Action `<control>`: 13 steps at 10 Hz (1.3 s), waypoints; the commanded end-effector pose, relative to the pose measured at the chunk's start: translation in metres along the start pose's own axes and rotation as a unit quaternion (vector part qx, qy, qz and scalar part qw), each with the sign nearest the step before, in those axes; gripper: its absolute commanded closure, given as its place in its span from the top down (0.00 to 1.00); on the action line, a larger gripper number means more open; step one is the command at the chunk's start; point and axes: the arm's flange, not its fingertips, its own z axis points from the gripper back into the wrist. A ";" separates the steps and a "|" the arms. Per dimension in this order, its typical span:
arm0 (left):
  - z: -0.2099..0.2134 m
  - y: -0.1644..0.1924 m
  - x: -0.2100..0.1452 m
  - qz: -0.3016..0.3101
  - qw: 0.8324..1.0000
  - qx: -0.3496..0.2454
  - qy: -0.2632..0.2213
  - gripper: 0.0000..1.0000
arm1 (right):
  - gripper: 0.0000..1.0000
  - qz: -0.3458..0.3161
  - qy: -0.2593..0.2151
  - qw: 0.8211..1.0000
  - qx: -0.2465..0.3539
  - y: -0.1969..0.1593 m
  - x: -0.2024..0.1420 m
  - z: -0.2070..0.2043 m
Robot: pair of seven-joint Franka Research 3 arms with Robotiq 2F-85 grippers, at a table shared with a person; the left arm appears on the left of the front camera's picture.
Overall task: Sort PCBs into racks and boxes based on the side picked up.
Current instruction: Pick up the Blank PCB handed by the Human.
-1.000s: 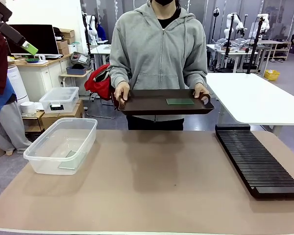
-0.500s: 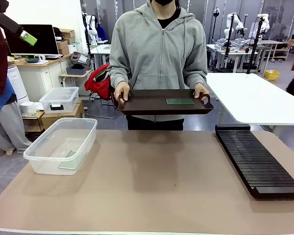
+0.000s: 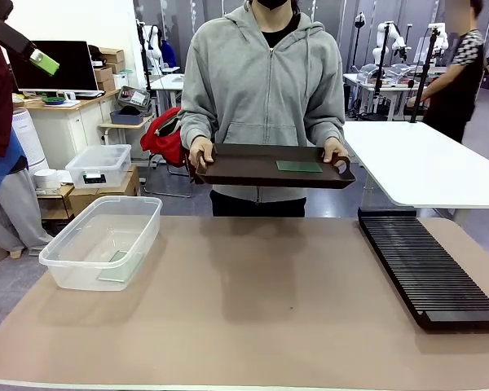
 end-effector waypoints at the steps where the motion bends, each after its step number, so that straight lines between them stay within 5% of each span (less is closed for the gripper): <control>1: 0.002 0.000 0.001 0.000 1.000 0.008 -0.004 1.00 | 1.00 0.001 0.000 1.000 0.001 0.001 0.000 -0.001; 13: 0.002 0.000 0.001 0.000 1.000 0.008 -0.004 1.00 | 1.00 0.001 0.000 1.000 0.001 0.001 0.000 -0.001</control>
